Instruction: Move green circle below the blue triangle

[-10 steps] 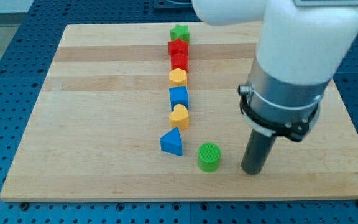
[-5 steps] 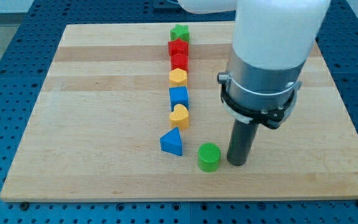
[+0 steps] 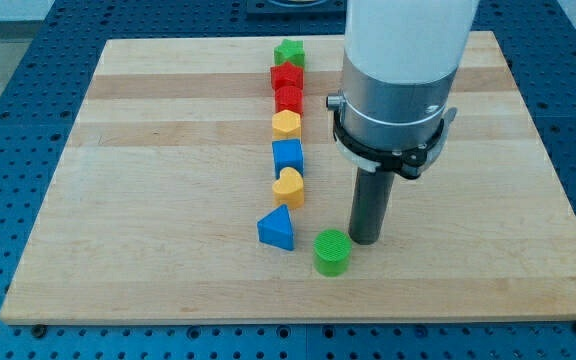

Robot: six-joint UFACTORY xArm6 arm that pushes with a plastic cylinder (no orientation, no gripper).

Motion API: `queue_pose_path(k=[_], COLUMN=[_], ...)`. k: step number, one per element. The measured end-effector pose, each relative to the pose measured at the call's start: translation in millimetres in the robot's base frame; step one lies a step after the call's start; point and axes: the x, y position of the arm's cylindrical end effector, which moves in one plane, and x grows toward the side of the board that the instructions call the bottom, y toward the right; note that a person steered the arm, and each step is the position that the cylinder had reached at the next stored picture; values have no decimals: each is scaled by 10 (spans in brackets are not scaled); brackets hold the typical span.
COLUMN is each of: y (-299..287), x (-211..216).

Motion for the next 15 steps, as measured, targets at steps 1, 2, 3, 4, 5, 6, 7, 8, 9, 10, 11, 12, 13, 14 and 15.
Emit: queue_pose_path(k=[1,2,3,4,5,6,7,8,9,10,11,12,13,14,15], y=[-18,-88,-166,-250,-331,-300,-231,-227,-227,-256,-318,-427,-553,-628,-644], x=[56,79,153,221,246,263,278,393,512,514,514,514,514,514,514])
